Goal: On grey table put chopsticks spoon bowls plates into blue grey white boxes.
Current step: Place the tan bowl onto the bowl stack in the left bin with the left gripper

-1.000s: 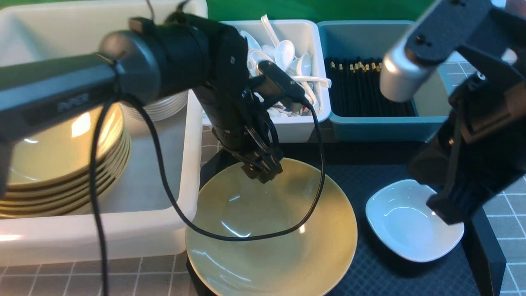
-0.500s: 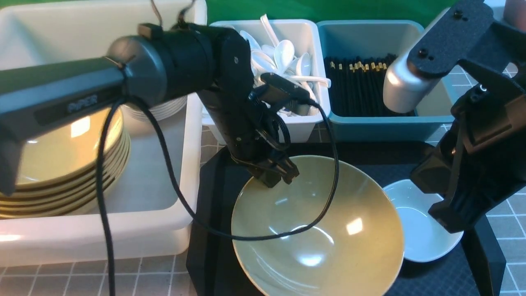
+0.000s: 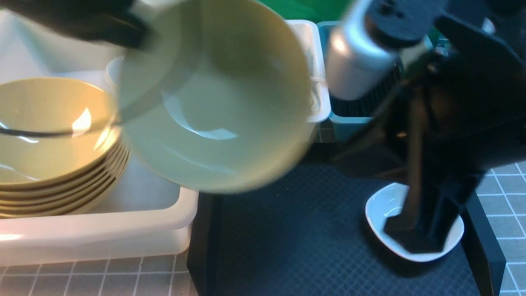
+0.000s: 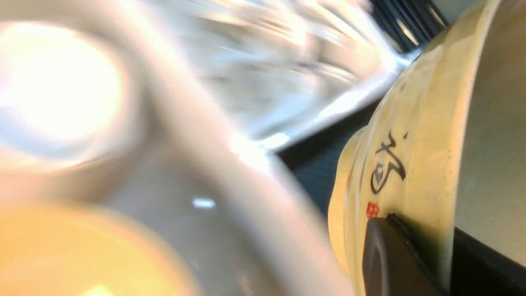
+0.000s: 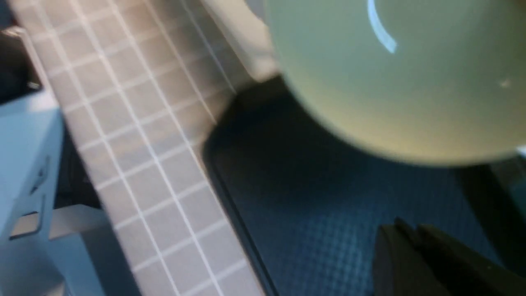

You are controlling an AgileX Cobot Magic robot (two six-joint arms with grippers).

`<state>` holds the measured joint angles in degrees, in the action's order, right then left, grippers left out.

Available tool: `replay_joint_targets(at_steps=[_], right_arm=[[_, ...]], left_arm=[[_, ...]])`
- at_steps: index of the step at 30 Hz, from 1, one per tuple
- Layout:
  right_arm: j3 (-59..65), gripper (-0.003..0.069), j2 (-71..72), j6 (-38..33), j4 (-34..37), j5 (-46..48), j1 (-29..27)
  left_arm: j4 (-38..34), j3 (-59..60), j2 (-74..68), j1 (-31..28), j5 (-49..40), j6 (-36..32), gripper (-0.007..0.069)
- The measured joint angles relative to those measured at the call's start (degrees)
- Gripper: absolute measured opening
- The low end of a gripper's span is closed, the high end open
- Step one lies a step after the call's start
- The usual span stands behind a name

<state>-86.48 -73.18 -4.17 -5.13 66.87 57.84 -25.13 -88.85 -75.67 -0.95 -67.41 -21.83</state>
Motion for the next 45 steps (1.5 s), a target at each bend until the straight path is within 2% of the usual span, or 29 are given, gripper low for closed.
replay_joint_targets(at_steps=[1,2,3,5,6,8,10,13,19,24,30,31,32,38,42,45], right_arm=[[-0.5,0.0078,-0.3,-0.3,0.0,0.0,0.5],[-1.5,0.0078,-1.6,-1.6,0.1,-0.3,1.6],[-1.6,0.0078,-1.8,-1.7,0.1,-0.3,1.8],[-1.7,0.0078,-3.1,-2.3,0.2,-0.4,2.5],[-1.7,0.0078,-4.0,-2.9,0.2,-0.4,2.7],[-1.7,0.0078,-4.4,-3.6,0.2,-0.4,2.7],[-1.7,0.0078,-4.5,-4.2,0.2,-0.3,2.7],[-1.7,0.0078,-4.5,-4.5,0.2,-0.1,2.7],[-1.7,0.0081,-4.5,-5.2,0.0,0.8,2.7],[-1.7,0.0085,-4.5,-5.8,-0.2,0.8,2.7],[-1.7,0.0089,-4.5,-6.0,-0.2,1.2,2.7],[-1.7,0.009,-4.5,-6.1,-0.2,1.6,2.7],[-1.7,0.009,-4.5,-6.1,-0.2,1.6,2.7],[-1.7,0.0097,-4.5,-5.6,-2.9,2.9,2.7],[-1.7,0.0097,-4.5,-3.1,-6.0,2.9,2.7],[-1.6,0.0097,-4.5,-0.4,-9.0,3.6,2.7]], left_arm=[[-0.1,0.1,1.3,-2.6,-0.1,0.1,0.0009],[-0.3,0.7,4.9,-9.5,-0.3,0.1,0.0009],[-0.3,0.9,5.2,-11.2,-0.3,0.1,0.0009],[-1.4,2.8,8.2,-19.5,-0.2,0.1,0.0009],[-2.4,5.2,9.4,-26.2,-0.2,0.1,0.0009],[-3.1,9.2,9.7,-30.3,0.8,0.1,0.0009],[-3.0,12.6,9.4,-31.8,3.4,0.2,0.0009],[-2.2,16.0,8.7,-32.2,6.3,0.9,0.0009],[0.0,26.3,7.1,-32.2,18.2,3.7,0.0007],[3.4,28.1,5.6,-32.2,21.8,4.6,0.002],[5.8,29.9,3.1,-32.2,22.8,4.0,0.0158],[6.5,30.3,2.5,-32.2,23.0,3.7,0.0251],[6.5,30.3,2.5,-32.2,23.0,3.8,0.0274],[7.4,27.8,4.8,-32.2,22.8,3.9,0.0561],[7.9,23.2,7.8,-30.5,19.8,5.3,0.0609],[7.8,16.8,11.3,-21.9,13.8,7.8,0.0596]])
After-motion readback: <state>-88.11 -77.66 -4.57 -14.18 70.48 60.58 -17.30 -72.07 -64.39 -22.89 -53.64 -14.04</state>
